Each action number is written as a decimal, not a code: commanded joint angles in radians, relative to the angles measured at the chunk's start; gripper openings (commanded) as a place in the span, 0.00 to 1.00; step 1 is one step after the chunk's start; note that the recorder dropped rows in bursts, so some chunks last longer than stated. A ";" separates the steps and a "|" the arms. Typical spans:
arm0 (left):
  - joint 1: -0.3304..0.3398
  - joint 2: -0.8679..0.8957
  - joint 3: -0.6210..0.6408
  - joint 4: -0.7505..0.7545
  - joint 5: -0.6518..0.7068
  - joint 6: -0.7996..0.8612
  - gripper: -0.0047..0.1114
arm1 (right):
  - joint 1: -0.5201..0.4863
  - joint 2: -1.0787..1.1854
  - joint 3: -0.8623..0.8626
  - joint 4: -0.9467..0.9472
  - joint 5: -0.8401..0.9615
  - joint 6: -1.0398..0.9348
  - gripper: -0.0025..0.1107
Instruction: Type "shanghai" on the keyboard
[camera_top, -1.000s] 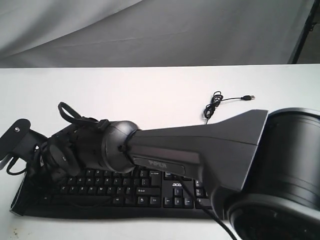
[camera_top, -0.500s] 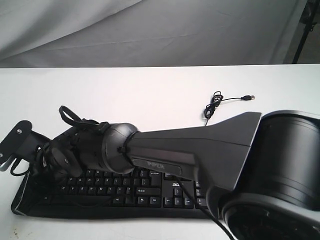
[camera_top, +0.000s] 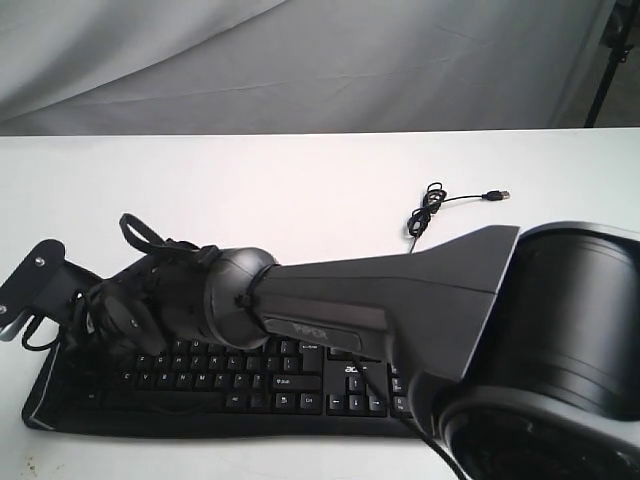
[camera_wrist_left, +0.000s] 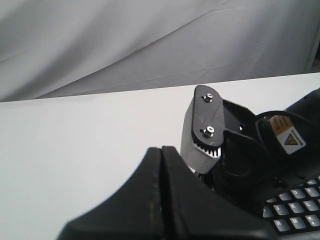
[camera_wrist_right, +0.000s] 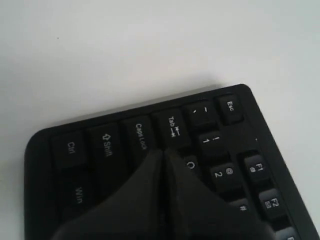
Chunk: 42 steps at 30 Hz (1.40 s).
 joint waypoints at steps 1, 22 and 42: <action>-0.004 -0.003 0.004 0.001 -0.005 -0.003 0.04 | -0.005 0.025 -0.005 -0.003 0.004 -0.003 0.02; -0.004 -0.003 0.004 0.001 -0.005 -0.003 0.04 | -0.128 -0.345 0.578 0.033 -0.232 0.057 0.02; -0.004 -0.003 0.004 0.001 -0.005 -0.003 0.04 | -0.145 -0.273 0.578 0.060 -0.228 0.055 0.02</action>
